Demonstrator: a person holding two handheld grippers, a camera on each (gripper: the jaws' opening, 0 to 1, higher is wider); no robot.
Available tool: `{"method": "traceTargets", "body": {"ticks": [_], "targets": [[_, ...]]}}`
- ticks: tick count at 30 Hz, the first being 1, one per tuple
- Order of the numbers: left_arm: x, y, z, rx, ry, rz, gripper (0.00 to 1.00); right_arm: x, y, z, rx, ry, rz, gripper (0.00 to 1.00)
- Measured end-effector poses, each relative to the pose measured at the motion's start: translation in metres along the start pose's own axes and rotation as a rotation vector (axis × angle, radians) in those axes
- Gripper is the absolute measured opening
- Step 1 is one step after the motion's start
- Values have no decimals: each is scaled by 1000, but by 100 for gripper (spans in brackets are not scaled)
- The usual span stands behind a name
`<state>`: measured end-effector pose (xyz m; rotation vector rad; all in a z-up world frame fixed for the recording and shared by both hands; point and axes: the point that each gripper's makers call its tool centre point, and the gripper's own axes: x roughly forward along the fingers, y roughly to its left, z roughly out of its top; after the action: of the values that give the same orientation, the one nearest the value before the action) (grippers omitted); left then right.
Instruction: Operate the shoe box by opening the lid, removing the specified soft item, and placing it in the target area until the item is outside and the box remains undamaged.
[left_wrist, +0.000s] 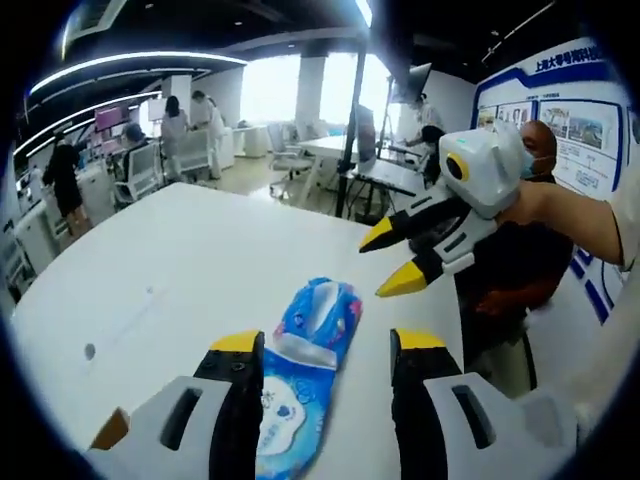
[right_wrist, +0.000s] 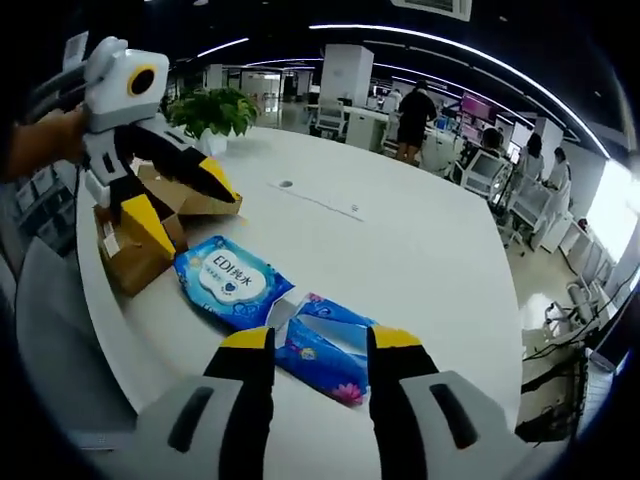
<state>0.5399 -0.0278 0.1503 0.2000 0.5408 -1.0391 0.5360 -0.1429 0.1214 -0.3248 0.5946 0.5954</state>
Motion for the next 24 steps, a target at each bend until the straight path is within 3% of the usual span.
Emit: {"method": "traceTargets", "body": {"ticks": [8,16,24], "targets": [[-46,22,-5,-31,-30,71,56,-12,14,13,0,-12,-12,42],[-84,24,-8,-36,-61,90,67,-20,41,27,-29,-13,14,45],[-129,33,-26,-41,-85,151,83,-23,63,34,-45,-16,25,53]]}}
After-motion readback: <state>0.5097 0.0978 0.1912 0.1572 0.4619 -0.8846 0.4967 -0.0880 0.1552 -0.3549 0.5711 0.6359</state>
